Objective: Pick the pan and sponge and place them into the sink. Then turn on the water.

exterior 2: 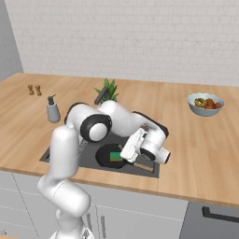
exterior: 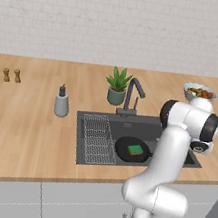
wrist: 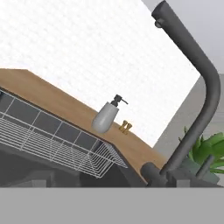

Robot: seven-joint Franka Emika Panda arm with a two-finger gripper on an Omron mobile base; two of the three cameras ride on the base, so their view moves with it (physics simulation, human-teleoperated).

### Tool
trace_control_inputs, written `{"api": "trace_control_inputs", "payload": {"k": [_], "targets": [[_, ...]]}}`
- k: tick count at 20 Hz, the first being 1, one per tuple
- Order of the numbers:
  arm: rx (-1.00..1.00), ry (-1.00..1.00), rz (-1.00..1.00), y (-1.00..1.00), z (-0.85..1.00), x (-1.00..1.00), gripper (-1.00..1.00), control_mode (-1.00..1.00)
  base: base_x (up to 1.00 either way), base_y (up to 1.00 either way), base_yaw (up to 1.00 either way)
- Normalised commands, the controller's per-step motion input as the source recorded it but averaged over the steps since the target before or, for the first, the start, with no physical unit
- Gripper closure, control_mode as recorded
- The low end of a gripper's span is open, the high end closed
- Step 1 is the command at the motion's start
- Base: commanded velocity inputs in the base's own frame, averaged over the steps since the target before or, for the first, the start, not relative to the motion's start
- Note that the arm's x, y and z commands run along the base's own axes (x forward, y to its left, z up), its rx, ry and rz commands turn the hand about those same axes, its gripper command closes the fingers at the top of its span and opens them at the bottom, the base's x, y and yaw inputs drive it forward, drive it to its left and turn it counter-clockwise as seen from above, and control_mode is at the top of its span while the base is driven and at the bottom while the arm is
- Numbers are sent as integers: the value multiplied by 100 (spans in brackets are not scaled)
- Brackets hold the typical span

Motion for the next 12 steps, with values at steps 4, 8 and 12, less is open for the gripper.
{"api": "trace_control_inputs", "payload": {"k": [4, 8, 12], "targets": [[23, 0, -18, 0, 62, -8, -100, -100, 0, 0, 0], [20, 1, -21, 5, 44, 0, -100, -100, 0, 0, 0], [13, 16, -18, 14, 36, 0, -100, -100, 0, 0, 0]]}}
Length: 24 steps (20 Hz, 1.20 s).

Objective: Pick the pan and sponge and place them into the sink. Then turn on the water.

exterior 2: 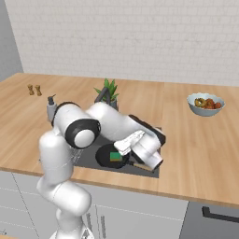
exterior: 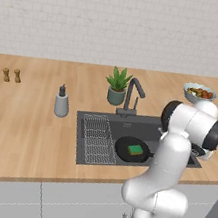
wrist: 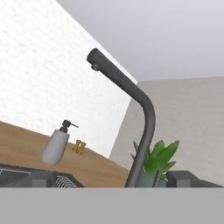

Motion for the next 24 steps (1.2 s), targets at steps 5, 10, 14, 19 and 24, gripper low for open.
{"api": "trace_control_inputs", "payload": {"k": [5, 10, 14, 19, 24], "targets": [[7, 15, -6, 22, 29, 0, -100, -100, 0, 0, 0], [0, 16, 0, 25, 21, 0, -100, -100, 0, 0, 0], [0, 5, 0, 30, 8, 0, -100, -100, 0, 0, 0], [1, 6, -1, 27, 1, 12, -100, -100, 0, 0, 0], [5, 4, -2, 9, 2, 30, -100, -100, 0, 0, 0]]}}
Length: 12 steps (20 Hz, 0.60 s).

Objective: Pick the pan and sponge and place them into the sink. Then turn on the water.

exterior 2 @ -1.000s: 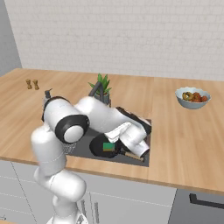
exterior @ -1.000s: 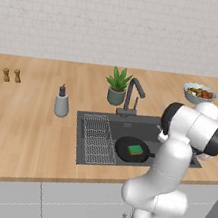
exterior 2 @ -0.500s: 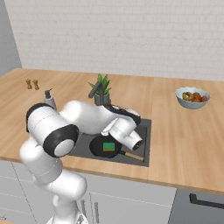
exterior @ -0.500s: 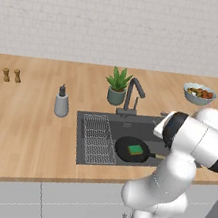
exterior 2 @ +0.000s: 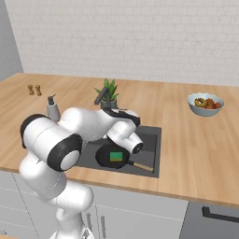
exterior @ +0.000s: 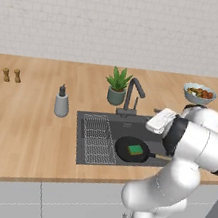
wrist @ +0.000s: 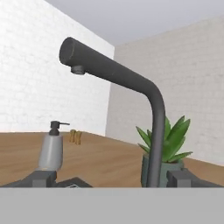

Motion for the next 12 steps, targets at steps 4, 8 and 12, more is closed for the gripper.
{"api": "trace_control_inputs", "payload": {"k": [4, 8, 12], "targets": [[4, 3, 0, 1, 0, 39, -100, -100, 0, 0, 0], [3, 3, 0, 0, 0, 38, -100, -100, 0, 0, 0], [0, 1, 0, 0, 0, 33, -100, -100, 0, 0, 0]]}}
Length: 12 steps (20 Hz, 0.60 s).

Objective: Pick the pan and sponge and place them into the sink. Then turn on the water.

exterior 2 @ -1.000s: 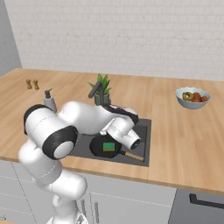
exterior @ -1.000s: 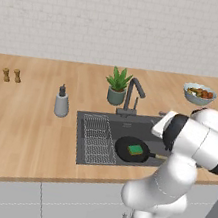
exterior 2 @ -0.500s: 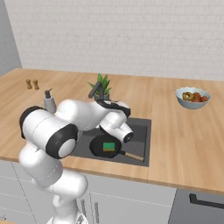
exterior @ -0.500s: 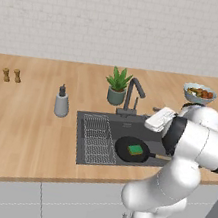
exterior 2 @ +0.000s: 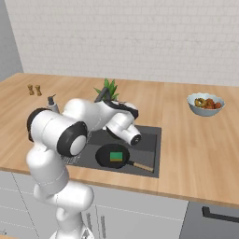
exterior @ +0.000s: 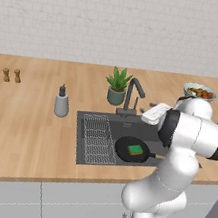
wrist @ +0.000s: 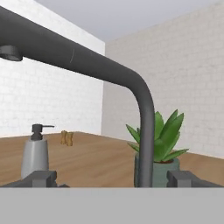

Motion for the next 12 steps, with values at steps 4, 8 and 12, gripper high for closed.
{"api": "trace_control_inputs", "payload": {"k": [4, 8, 12], "targets": [[0, 0, 0, 0, -3, 31, -100, -100, 0, 0, 0], [0, 1, 0, 0, -16, 33, -100, -100, 0, 0, 0], [0, 1, 0, 0, -21, 32, -100, -100, 0, 0, 0]]}}
